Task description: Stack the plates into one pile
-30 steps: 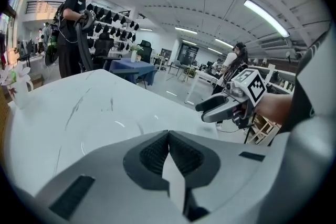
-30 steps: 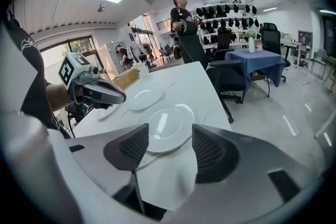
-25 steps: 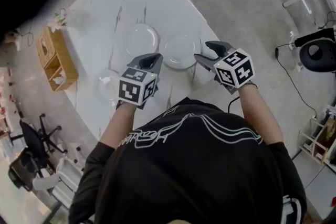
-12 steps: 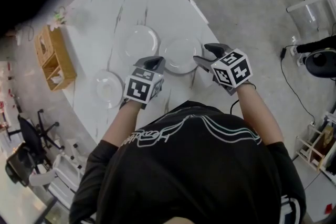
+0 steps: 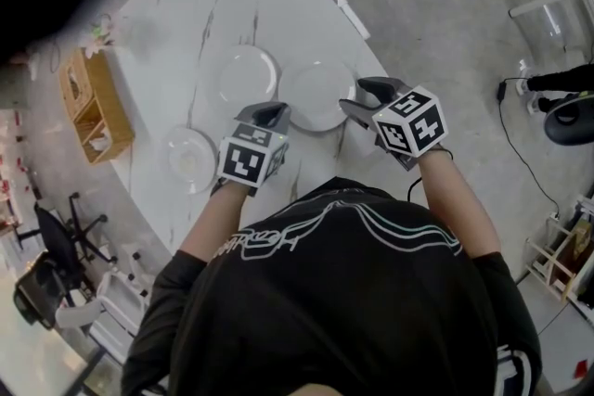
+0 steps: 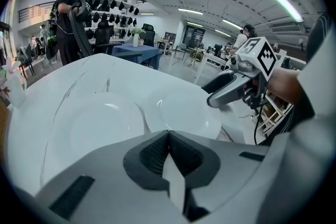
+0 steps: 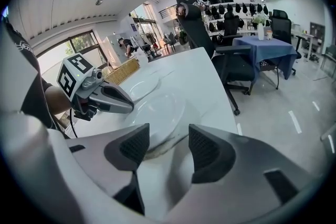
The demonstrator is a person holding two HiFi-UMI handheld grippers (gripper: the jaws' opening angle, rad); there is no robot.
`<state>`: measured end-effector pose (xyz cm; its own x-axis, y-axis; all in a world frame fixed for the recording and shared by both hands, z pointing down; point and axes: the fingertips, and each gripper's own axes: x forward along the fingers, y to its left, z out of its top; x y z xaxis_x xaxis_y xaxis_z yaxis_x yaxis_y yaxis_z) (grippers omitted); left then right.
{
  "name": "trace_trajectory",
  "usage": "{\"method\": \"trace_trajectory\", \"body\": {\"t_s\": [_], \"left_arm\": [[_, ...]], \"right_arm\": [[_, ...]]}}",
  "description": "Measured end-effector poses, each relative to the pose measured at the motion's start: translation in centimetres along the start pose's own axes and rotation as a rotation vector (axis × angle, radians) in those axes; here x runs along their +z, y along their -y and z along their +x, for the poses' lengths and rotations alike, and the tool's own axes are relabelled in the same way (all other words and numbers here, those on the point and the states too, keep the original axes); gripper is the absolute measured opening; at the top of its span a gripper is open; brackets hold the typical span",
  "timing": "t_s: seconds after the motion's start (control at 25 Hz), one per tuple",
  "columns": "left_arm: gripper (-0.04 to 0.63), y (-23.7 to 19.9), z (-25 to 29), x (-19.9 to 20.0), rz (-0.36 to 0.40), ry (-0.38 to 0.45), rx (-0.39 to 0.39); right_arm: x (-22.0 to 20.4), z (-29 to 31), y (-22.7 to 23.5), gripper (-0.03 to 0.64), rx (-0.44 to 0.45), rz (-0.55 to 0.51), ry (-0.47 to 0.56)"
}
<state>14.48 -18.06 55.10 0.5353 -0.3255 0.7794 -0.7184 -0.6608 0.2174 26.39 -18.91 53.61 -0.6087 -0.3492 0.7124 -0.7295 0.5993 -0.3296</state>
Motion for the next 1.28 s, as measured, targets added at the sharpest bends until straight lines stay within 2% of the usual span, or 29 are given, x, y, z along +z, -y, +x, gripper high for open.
{"method": "trace_trajectory", "body": {"t_s": [0.28,0.52,0.92,1.28], "left_arm": [[0.023,0.0,0.3,-0.2,0.005,-0.016,0.0],[0.023,0.1,0.3,-0.1,0.004,-0.016,0.002],[0.023,0.3,-0.1,-0.1,-0.01,0.009,-0.015],[0.023,-0.1,-3.4,-0.2,-0.047,0.074,-0.056]], "right_arm": [[0.2,0.2,-1.6,0.149,0.132,0.135,0.015],[0.4,-0.2,-1.9,0.109,0.201,0.316,0.052],[1.0,-0.8,-1.9,0.044,0.238,0.516,0.161],[2.4,-2.0,-2.7,0.035,0.243,0.607,0.22]]}}
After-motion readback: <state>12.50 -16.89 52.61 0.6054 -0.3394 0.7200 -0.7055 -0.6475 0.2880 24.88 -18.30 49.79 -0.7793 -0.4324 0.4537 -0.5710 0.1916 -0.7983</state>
